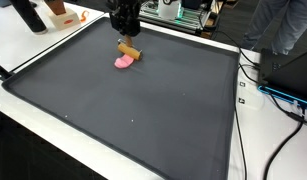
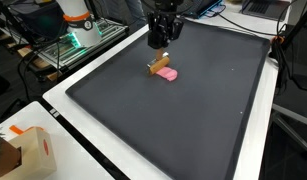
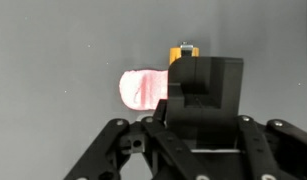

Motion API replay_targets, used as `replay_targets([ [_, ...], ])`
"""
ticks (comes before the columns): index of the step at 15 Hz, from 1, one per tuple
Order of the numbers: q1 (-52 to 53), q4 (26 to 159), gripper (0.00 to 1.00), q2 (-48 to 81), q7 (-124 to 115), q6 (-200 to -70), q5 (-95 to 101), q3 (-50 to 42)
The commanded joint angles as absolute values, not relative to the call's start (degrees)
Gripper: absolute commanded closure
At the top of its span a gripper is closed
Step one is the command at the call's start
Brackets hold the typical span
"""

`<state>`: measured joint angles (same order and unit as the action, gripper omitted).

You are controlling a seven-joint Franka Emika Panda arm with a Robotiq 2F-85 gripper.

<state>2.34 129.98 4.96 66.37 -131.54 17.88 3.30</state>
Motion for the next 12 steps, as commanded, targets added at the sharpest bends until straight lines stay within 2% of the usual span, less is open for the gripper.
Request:
replay_targets([
  [1,1.82,131.1,0.76,5.58,64.53,-136.16,17.96,2.89],
  [12,1.25,132.37,0.76,6.28,52.56,-146.21,18.82,2.06],
])
